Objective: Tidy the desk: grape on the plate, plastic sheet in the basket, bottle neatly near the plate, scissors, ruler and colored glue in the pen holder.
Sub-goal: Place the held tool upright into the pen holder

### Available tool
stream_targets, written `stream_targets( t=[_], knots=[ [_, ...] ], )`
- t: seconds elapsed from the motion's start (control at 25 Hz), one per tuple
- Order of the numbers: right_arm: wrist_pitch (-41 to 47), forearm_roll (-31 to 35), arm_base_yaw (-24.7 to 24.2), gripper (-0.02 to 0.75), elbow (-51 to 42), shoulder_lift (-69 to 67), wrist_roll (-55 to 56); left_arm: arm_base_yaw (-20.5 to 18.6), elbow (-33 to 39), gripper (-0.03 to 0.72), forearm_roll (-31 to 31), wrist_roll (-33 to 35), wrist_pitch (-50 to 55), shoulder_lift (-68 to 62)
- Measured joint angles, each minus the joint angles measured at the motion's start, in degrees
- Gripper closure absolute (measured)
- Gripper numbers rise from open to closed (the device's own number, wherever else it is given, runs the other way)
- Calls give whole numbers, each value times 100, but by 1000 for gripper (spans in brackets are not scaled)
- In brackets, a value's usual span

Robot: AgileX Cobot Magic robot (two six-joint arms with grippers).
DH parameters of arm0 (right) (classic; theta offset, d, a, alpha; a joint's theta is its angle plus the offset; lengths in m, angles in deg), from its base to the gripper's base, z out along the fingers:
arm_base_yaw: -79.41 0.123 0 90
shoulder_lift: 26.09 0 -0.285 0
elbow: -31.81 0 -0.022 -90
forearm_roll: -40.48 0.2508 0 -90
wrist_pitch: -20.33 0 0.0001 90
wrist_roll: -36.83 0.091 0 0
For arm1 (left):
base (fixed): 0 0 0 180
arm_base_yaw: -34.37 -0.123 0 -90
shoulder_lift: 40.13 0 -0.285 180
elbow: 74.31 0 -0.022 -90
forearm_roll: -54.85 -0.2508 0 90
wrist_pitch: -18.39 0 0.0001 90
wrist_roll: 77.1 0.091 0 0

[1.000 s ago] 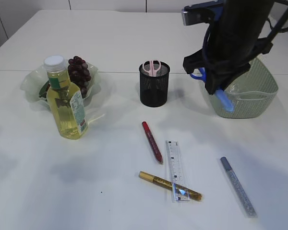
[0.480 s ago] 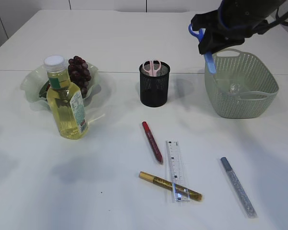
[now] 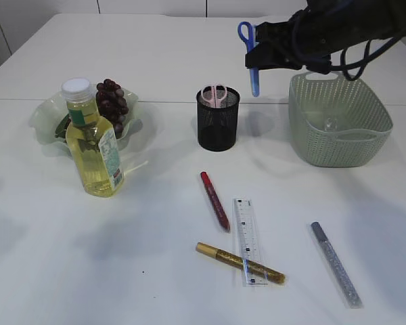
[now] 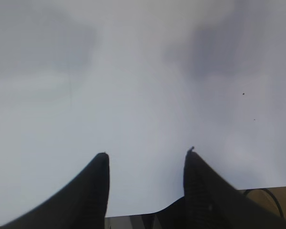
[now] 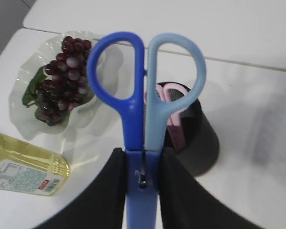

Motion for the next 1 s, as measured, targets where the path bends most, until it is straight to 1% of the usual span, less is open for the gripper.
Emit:
stream_targets(
  t=[0.12, 0.24, 0.4, 0.64, 0.76, 0.88, 1.0],
  knots=[
    [-60, 1262, -5, 573, 0, -286, -1295, 0, 0, 316, 0, 0, 8, 0],
    [-122, 2277, -5, 573, 0, -498, -2457, 0, 0, 316, 0, 0, 8, 0],
    [-185, 3259, -5, 573, 0, -656, -3771, 0, 0, 316, 0, 0, 23, 0],
    [-166, 4074, -5, 573, 0, -908, -5343, 0, 0, 316, 0, 0, 23, 0],
    [33, 4476, -5, 573, 0, -1040, -6168, 0, 0, 316, 3, 0, 23, 0],
    [362, 4639, -5, 573, 50, -1243, -6803, 0, 0, 316, 3, 0, 28, 0],
    [476, 4651, -5, 573, 72, -1396, -7061, 0, 0, 316, 3, 0, 28, 0]
  ],
)
